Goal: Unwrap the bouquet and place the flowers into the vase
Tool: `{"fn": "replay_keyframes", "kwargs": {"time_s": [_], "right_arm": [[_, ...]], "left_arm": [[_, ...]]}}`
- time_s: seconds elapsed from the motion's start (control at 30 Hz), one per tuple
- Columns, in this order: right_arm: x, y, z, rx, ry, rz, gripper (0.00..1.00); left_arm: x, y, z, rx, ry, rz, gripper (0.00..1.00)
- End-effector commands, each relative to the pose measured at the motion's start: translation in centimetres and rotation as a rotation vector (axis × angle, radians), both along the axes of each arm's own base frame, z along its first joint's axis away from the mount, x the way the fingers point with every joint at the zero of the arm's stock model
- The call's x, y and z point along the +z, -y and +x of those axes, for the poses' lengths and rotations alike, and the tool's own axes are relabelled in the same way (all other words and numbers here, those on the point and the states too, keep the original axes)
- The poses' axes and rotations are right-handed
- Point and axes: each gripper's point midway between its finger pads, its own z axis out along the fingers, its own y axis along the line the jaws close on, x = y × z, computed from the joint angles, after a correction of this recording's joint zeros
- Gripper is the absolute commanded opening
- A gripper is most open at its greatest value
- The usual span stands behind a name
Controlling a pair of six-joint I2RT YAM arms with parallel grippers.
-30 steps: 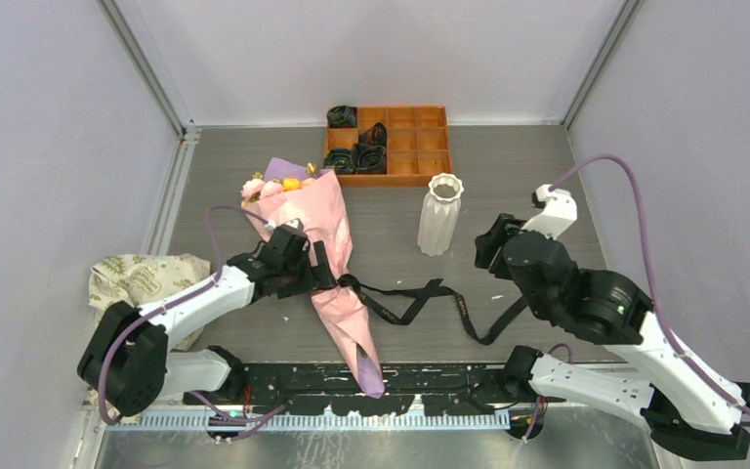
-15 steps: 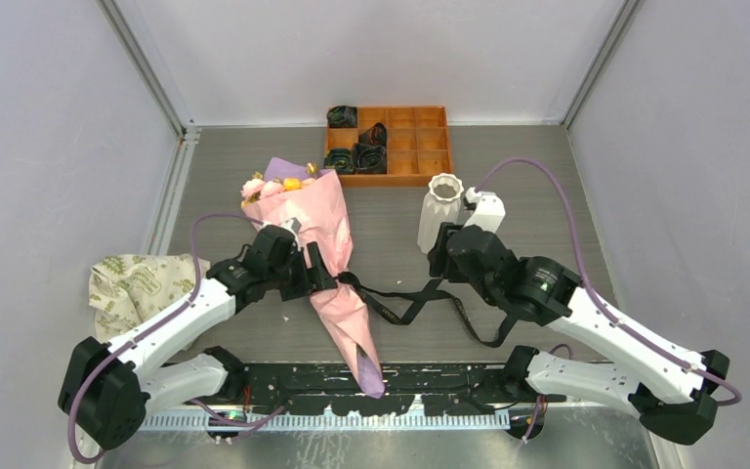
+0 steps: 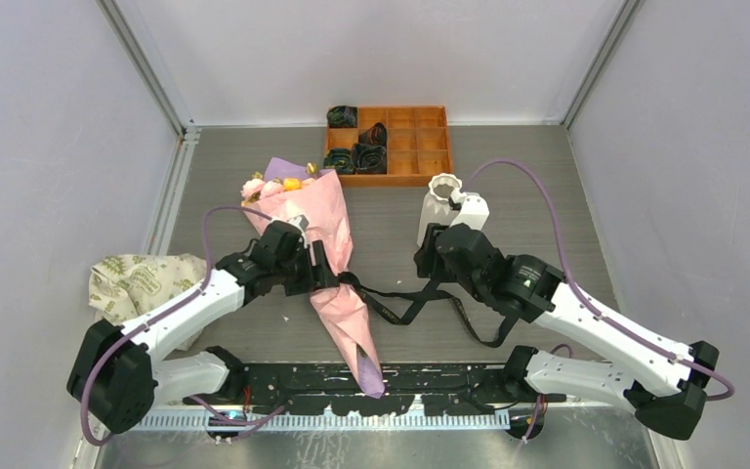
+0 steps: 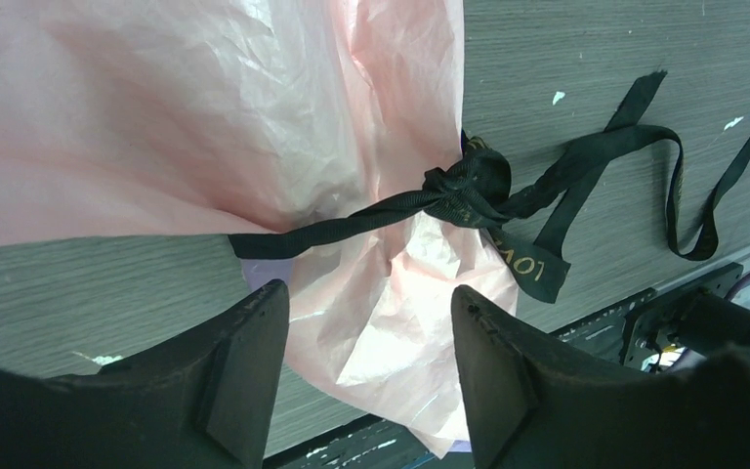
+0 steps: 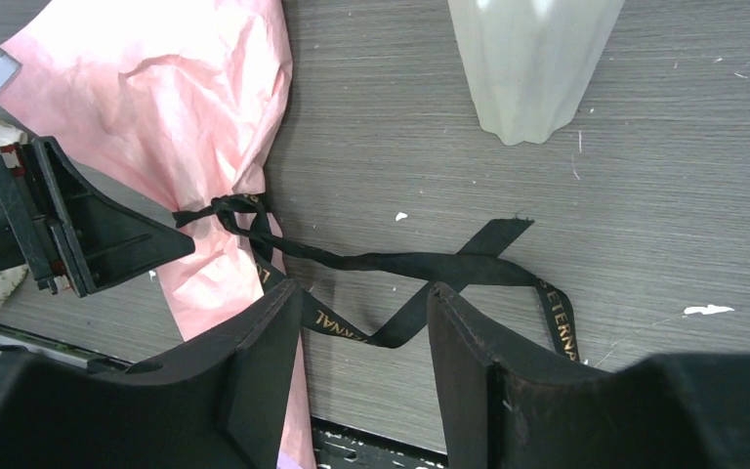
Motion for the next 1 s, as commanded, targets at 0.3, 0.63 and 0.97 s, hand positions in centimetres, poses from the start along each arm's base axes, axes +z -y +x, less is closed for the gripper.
{"fn": "replay_keyframes", "kwargs": {"time_s": [0.3, 0.63, 0.97], "right_arm": [[-1.9, -4.9, 1.2, 0.093, -0.035, 0.037, 0.53], [-2.8, -6.6, 1.6, 0.139, -0.051, 0.015, 0.53], [-6.5, -11.2, 3.2, 0.207, -0.144, -0.042, 0.52]], "left_arm": [[-0.6, 1.7, 3.2, 0.046, 0.043, -0.022, 0.58], [-1.3, -1.3, 3.5, 0.129, 0.075, 0.110, 0.00], [-1.7, -3.4, 2.9, 0.151, 0.104, 0.179, 0.00]]}}
